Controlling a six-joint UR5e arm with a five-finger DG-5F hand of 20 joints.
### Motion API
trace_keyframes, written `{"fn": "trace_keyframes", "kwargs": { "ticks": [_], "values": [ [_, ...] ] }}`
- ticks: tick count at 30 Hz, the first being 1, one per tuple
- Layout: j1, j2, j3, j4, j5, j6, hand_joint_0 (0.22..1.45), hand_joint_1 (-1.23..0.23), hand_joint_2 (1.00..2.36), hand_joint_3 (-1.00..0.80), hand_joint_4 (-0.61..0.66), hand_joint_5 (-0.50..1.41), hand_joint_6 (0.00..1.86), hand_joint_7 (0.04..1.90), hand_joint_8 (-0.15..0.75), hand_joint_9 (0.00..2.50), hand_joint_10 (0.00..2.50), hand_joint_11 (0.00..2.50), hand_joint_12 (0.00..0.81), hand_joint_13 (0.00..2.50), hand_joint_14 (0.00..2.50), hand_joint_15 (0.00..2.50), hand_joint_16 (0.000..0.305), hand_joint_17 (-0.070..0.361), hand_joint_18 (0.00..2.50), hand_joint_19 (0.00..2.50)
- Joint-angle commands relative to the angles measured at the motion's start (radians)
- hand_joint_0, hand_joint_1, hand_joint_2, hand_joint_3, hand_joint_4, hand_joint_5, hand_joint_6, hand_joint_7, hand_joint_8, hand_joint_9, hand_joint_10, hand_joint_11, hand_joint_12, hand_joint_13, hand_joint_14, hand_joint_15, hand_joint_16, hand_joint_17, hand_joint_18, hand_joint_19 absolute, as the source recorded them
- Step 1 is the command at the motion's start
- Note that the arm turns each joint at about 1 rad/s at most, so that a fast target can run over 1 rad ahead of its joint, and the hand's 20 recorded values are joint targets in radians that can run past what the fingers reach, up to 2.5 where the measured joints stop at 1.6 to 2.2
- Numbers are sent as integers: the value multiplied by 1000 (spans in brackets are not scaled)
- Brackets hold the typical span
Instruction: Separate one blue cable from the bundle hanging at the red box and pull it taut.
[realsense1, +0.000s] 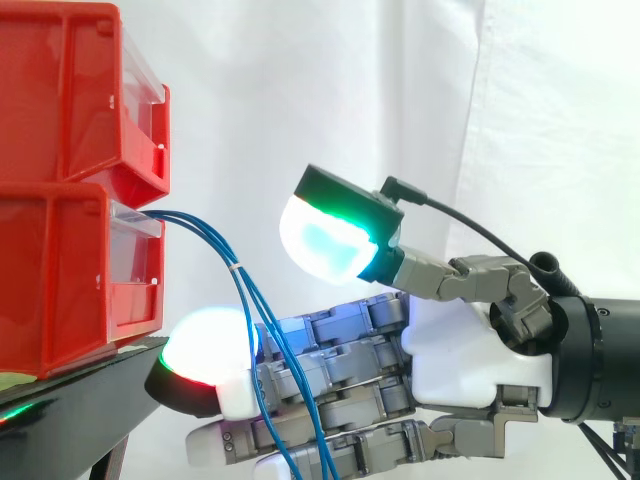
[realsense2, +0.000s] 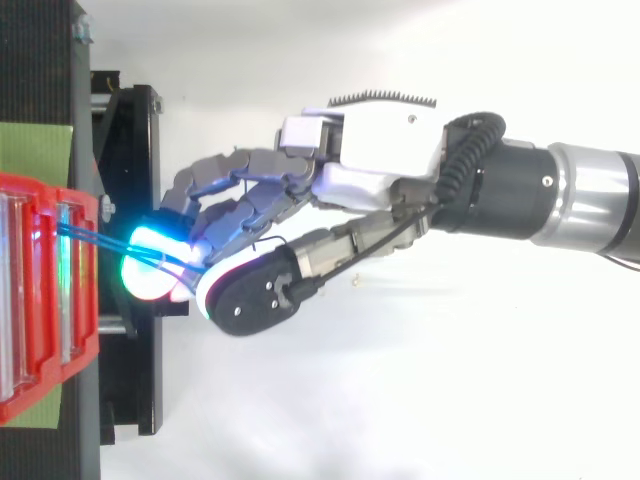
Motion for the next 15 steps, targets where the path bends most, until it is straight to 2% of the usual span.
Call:
{"fn": "trace_keyframes", "kwargs": {
  "ticks": [1,7,11,15],
  "values": [
    [-18,0,-18,18,-21,12,665,-640,1013,-365,373,-155,503,957,357,742,11,366,260,582,5,136,29,66,742,93],
    [-33,0,-26,41,-41,12,669,-646,1013,-362,369,-149,503,1001,361,748,11,374,261,588,5,154,29,66,749,115],
    [-33,0,-28,42,-50,11,660,-657,1010,-391,367,-148,504,1007,361,754,11,380,263,600,6,170,30,67,752,128],
    [-25,0,-26,42,-49,11,649,-670,1006,-434,368,-148,504,1009,365,762,11,381,265,608,6,171,30,67,757,142]
  ]
}}
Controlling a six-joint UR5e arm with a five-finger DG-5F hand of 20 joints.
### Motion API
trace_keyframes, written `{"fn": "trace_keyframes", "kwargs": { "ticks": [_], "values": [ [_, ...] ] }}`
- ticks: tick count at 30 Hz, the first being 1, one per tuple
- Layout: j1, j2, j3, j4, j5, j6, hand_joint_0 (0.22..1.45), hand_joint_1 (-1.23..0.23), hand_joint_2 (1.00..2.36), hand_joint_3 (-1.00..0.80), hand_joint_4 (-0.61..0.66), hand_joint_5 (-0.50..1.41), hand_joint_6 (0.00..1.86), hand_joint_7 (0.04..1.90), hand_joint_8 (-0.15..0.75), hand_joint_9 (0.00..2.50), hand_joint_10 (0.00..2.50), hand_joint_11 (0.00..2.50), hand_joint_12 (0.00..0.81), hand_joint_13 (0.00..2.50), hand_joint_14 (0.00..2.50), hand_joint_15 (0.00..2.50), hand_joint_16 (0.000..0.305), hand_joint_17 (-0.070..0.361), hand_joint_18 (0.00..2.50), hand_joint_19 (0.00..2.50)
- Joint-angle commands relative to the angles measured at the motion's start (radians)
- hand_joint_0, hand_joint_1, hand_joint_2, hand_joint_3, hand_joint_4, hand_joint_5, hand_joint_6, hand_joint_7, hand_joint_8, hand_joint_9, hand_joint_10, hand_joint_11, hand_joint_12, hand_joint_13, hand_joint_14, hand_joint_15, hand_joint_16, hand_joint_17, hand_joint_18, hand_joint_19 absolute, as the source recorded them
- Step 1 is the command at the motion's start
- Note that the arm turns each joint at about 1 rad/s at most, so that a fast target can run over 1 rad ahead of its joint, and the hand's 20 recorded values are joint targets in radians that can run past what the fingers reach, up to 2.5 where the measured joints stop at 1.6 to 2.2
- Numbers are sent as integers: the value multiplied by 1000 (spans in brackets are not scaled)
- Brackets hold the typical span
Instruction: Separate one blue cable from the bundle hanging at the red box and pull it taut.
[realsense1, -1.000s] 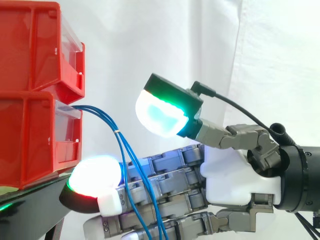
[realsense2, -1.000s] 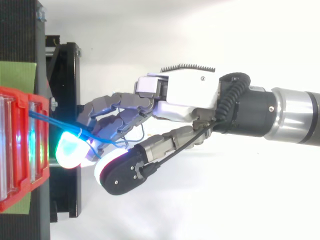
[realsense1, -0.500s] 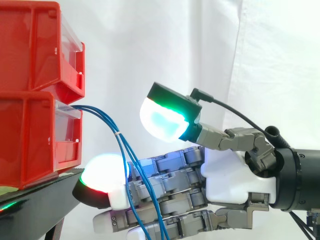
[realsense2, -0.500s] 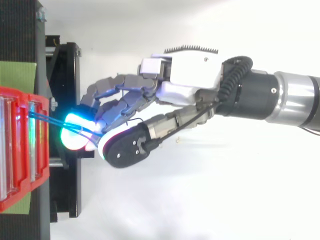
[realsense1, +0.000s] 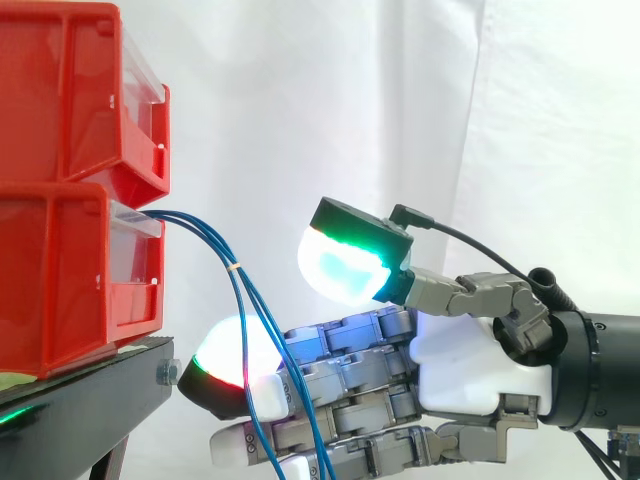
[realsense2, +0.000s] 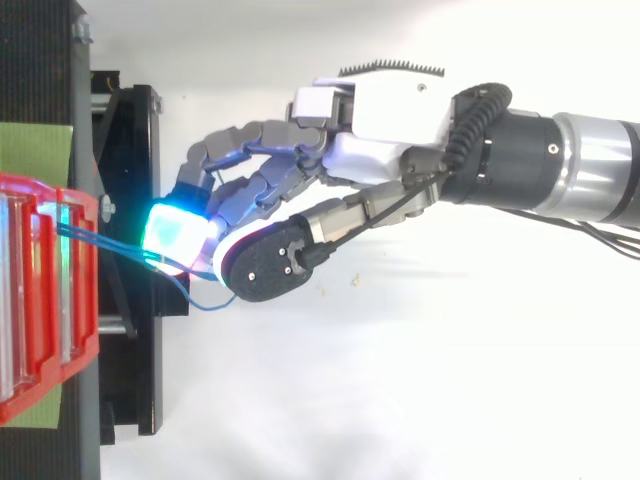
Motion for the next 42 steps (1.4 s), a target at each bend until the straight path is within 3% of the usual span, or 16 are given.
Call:
{"fn": "trace_keyframes", "kwargs": {
  "ticks": [1,8,18,23,42],
  "values": [
    [5,0,0,0,0,0,645,-674,1006,-442,368,-148,504,1009,368,760,11,382,267,612,6,176,30,67,757,142],
    [14,0,0,8,-2,-3,698,-666,1017,-303,361,-145,504,1018,369,773,11,386,267,619,8,180,30,68,766,158],
    [17,0,1,53,-6,-2,691,-669,1013,-362,368,-144,504,1030,368,778,12,404,270,634,7,193,30,68,776,177],
    [20,0,1,59,-6,-5,692,-648,1015,-345,332,-131,503,1131,370,795,14,417,270,645,7,206,31,69,784,184],
    [-9,0,1,59,-13,0,664,-519,1013,-368,262,-107,508,1408,380,821,13,443,278,659,8,228,32,73,801,211]
  ]
}}
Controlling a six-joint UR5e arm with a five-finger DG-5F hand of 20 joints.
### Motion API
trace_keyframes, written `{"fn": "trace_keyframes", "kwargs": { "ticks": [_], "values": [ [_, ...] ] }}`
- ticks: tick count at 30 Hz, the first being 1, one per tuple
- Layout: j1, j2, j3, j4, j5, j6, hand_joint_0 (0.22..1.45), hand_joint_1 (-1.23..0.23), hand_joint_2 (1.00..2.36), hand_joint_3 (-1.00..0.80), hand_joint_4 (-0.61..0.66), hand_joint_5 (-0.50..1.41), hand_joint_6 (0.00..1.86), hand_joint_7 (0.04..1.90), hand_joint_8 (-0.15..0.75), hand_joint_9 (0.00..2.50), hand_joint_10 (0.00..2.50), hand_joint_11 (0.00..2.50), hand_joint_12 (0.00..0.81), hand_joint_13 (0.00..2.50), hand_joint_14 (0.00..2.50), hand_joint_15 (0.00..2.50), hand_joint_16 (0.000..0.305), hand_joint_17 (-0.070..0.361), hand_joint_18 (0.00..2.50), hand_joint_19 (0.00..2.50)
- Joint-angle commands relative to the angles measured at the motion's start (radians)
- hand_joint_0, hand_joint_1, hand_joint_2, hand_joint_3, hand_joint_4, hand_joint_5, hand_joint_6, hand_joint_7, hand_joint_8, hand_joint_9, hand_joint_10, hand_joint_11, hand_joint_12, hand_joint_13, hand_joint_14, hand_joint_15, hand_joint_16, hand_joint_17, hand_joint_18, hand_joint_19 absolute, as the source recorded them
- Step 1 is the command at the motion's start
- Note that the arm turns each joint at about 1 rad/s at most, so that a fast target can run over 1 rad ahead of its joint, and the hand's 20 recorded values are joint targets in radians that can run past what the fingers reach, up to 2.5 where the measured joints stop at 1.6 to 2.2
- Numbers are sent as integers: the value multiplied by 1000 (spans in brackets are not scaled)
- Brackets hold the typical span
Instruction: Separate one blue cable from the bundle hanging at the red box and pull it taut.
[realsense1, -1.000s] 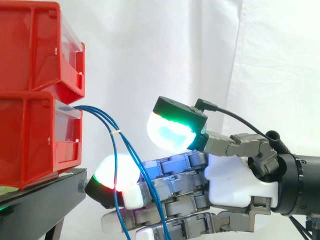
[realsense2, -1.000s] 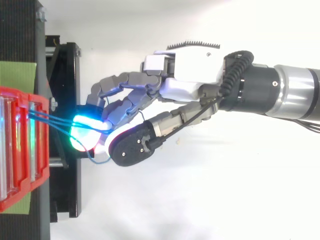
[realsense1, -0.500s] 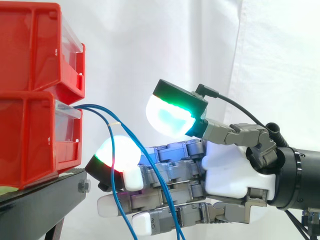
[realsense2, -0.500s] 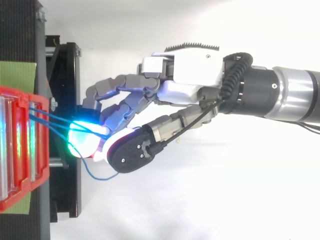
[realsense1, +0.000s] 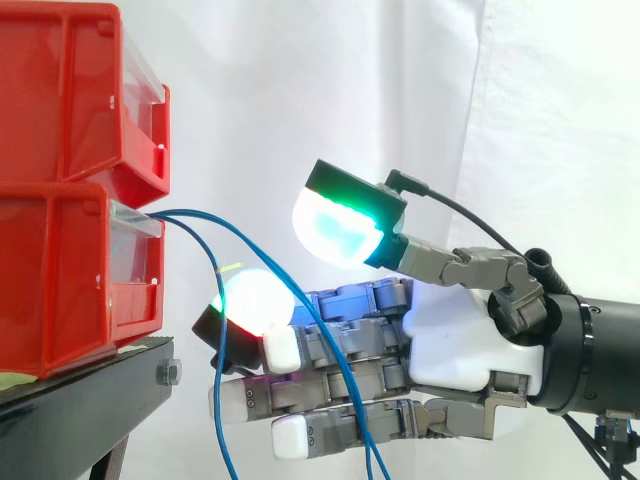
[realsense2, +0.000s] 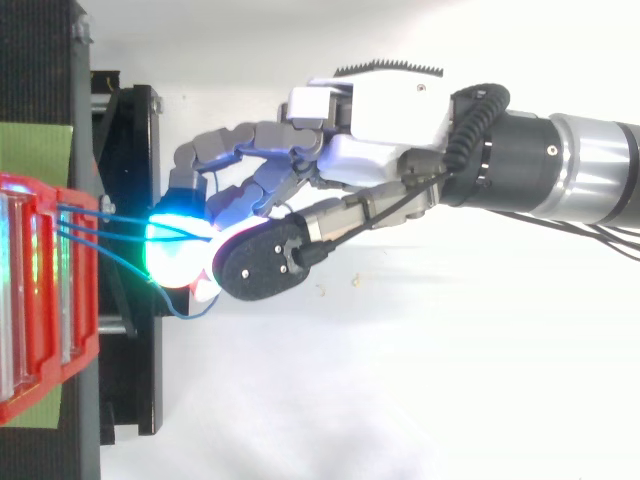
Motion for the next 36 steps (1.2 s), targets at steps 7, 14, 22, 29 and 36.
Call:
{"fn": "trace_keyframes", "kwargs": {
  "ticks": [7,14,22,29,36],
  "values": [
    [-9,0,0,0,-5,-6,665,-541,1021,-228,243,-138,636,1286,395,833,16,490,290,667,9,240,33,74,807,213],
    [-7,0,0,3,-5,-29,649,-664,1024,-138,280,-181,756,1146,406,832,19,619,310,665,10,262,35,79,817,200],
    [-4,0,0,3,-5,-46,662,-762,1017,-274,306,-211,850,1062,419,852,20,735,317,667,10,283,36,81,821,228],
    [-3,2,1,3,-5,-46,635,-497,1009,-409,278,-195,863,1087,421,935,20,744,317,726,11,311,37,83,869,275],
    [-3,2,1,1,-5,-46,619,-614,1026,-46,229,-194,914,1223,440,958,21,798,341,742,12,344,40,89,888,303]
  ]
}}
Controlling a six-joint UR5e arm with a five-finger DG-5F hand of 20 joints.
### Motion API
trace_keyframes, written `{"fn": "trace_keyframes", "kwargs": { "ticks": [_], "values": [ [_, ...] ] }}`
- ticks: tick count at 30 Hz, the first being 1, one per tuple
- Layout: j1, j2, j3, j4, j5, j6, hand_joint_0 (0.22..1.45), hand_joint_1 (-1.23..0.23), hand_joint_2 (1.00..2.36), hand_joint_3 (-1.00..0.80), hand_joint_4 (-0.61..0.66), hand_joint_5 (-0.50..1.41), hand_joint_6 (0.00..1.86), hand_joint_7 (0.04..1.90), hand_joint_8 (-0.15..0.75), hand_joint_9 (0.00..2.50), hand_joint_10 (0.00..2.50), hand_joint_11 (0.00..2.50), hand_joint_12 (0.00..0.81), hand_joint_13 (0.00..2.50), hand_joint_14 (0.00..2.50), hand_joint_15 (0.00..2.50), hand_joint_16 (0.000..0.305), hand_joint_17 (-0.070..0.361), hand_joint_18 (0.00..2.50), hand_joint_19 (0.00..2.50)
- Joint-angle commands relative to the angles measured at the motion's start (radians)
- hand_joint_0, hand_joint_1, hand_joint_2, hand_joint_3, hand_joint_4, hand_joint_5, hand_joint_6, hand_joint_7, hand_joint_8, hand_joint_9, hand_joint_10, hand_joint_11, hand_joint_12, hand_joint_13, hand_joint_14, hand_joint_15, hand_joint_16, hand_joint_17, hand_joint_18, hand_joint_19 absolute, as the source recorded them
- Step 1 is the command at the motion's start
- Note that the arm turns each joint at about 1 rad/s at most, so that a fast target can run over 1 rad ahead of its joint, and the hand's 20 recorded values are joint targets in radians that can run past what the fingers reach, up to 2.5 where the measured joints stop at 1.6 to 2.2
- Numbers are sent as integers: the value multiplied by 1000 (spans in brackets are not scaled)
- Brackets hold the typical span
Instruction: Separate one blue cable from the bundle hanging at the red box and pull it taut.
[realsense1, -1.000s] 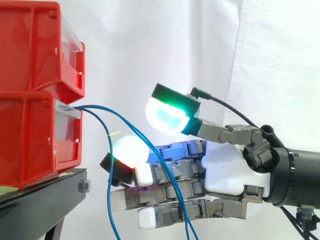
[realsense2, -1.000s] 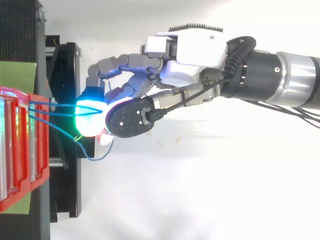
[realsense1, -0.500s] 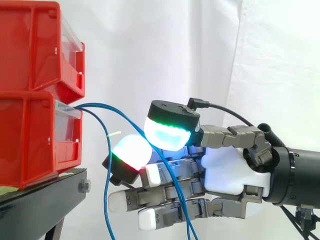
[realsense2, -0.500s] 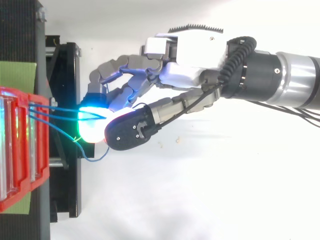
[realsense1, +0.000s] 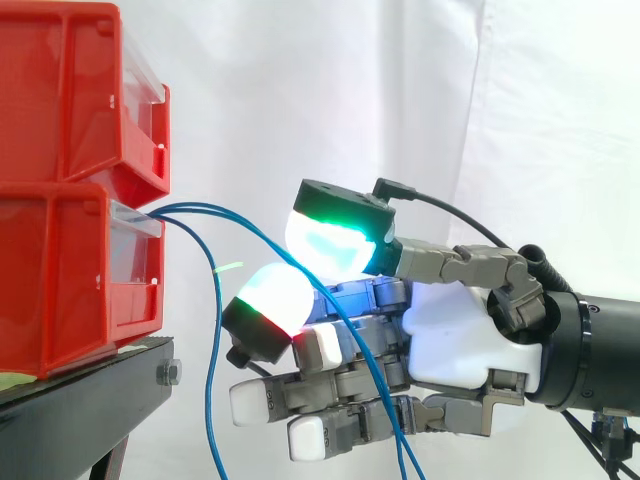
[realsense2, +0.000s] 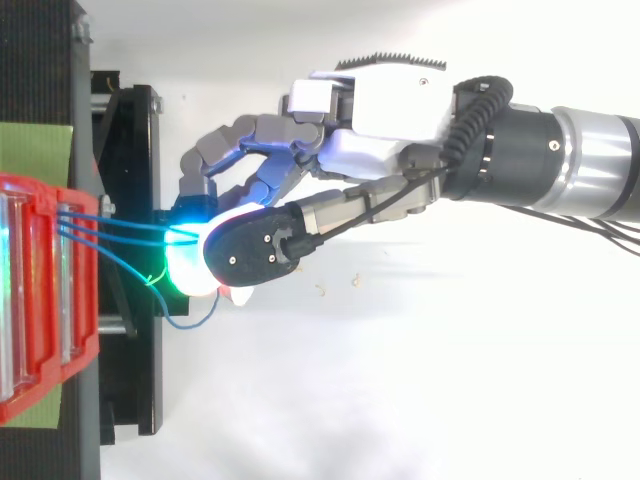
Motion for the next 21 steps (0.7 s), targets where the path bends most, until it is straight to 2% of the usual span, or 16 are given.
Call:
{"fn": "trace_keyframes", "kwargs": {
  "ticks": [1,4,9,14,15,18,20,21],
  "values": [
    [0,-1,1,-1,0,0,627,-640,1026,-32,213,-195,917,1240,446,959,21,809,345,747,12,346,40,91,894,314],
    [0,0,-1,0,0,0,641,-686,1025,-36,194,-201,922,1226,444,938,19,821,348,745,12,348,41,92,894,321],
    [-2,0,1,0,0,0,688,-788,1024,-147,205,-210,928,1225,432,908,22,843,347,735,13,348,42,93,887,329],
    [0,-1,-1,0,0,0,730,-835,1007,-412,244,-207,928,1223,424,904,22,837,347,733,13,349,41,93,883,332],
    [0,0,-1,-3,0,0,723,-820,1000,-500,256,-204,927,1221,423,905,22,841,346,735,13,347,41,93,885,339],
    [0,0,-1,-1,0,0,624,-742,1000,-500,263,-199,926,1186,426,927,20,837,337,738,13,360,41,92,889,362],
    [-2,0,-1,-3,0,0,550,-605,1000,-500,267,-188,915,1211,437,975,21,837,345,765,14,366,43,97,918,382],
    [-2,0,-1,-3,0,0,544,-582,1000,-500,264,-185,913,1216,438,988,22,838,348,781,15,375,43,98,930,382]
  ]
}}
